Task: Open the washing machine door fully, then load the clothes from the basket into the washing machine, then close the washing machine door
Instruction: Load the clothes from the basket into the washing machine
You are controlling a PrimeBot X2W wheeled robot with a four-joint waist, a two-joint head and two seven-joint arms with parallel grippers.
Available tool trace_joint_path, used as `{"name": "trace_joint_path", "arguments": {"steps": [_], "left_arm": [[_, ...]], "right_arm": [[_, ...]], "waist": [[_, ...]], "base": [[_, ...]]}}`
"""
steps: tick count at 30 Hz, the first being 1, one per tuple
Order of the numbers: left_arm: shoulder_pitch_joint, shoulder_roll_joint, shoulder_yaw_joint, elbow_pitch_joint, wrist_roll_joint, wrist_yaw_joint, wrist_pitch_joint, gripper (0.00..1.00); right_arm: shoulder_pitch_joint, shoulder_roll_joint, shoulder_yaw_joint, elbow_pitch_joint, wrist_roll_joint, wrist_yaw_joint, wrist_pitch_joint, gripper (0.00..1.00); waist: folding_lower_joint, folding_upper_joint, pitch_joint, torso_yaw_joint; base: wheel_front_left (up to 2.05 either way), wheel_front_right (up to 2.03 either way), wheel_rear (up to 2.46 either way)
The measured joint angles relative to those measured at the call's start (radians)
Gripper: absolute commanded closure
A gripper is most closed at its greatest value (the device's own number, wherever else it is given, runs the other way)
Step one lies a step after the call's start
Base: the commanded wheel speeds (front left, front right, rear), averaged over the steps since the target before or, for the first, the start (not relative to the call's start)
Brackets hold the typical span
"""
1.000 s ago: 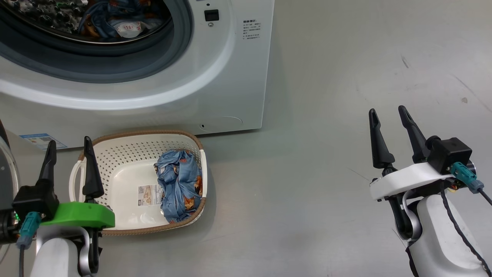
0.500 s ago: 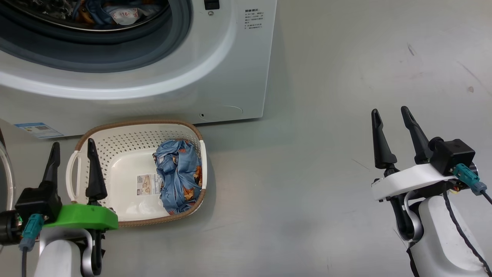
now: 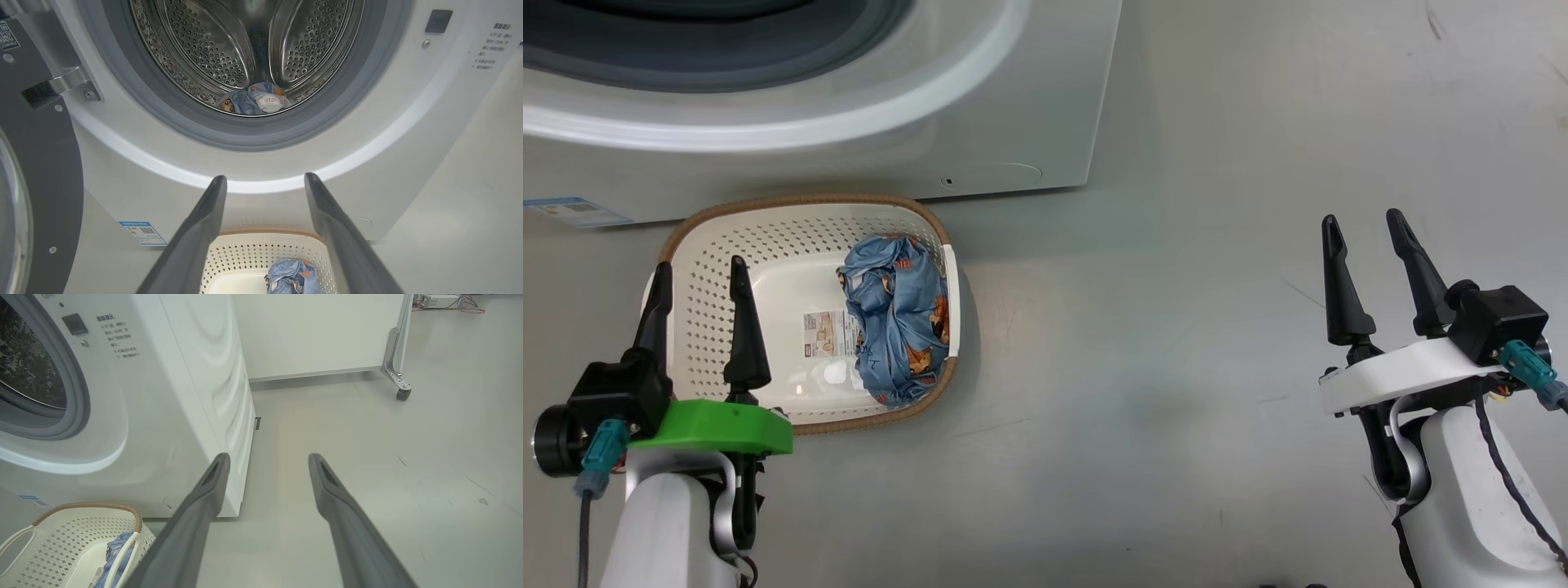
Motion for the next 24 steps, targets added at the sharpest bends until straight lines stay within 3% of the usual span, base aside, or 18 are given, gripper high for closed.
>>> {"name": "trace_joint_path", "arguments": {"steps": [24], "left_arm": [[-0.243,-0.005,-0.063,0.183,-0.027,-0.035,0.000,0.00]], "right_arm": [[-0.093,-0.001,-0.002,-0.058,-0.022,0.000,0.000,0.00]], "waist": [[0.0000,0.0000,0.291,-0.005]], "base": [[0.00,0.00,0.00]]}}
